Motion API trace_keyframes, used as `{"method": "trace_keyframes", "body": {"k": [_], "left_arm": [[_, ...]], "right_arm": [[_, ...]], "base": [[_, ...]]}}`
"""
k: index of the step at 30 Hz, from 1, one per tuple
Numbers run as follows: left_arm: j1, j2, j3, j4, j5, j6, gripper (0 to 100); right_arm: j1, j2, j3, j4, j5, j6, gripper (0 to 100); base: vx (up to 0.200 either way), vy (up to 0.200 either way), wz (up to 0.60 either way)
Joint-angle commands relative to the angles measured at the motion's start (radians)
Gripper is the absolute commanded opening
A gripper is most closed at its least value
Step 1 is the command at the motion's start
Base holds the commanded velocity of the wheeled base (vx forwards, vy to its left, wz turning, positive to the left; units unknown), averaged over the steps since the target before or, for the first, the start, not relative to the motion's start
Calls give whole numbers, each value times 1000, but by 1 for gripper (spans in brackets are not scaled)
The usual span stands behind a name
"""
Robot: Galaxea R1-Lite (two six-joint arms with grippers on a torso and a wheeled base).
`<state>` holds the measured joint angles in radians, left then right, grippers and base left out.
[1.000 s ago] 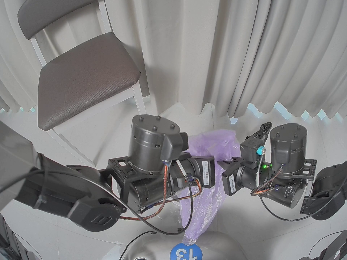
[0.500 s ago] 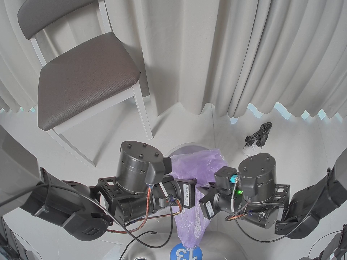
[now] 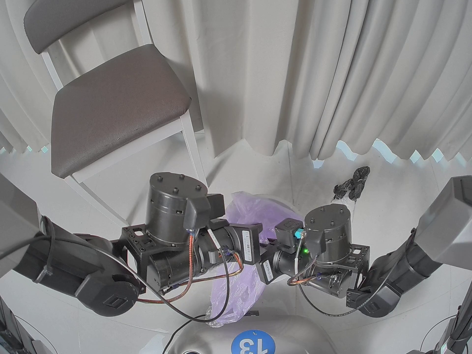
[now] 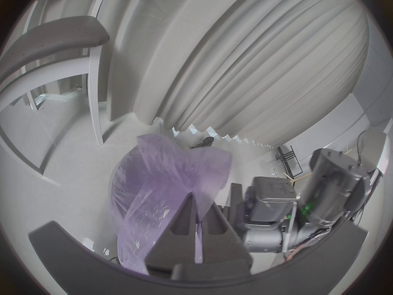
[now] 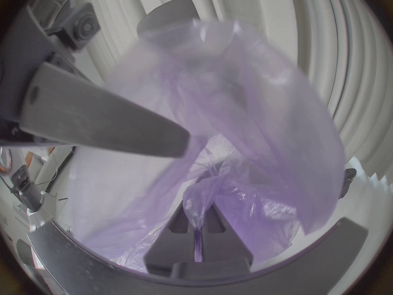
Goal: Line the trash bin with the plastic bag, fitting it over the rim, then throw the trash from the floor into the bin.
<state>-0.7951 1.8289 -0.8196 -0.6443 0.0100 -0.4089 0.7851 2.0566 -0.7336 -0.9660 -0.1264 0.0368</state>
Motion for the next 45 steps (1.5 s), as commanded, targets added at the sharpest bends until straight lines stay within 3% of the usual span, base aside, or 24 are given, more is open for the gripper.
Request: {"method": "trace_keyframes", "body": {"k": [1, 10, 19, 25, 45], "left_arm": [[1, 39, -50, 3, -5, 9, 0], [1, 124, -98, -8, -24, 9, 0], [30, 148, -98, -14, -30, 4, 0], [74, 185, -89, -64, -104, -4, 0], [154, 331, -39, -195, -114, -44, 0]], "right_arm": [[-64, 62, -4, -36, 21, 0, 0], [-182, 56, 37, -83, 30, 0, 0], [-225, 0, 129, -135, 28, -2, 0], [-230, -3, 158, -158, 28, -5, 0], [-239, -46, 229, -152, 30, -51, 0]], "base": [[0, 0, 0], [0, 0, 0], [0, 0, 0], [0, 0, 0], [0, 0, 0]]}}
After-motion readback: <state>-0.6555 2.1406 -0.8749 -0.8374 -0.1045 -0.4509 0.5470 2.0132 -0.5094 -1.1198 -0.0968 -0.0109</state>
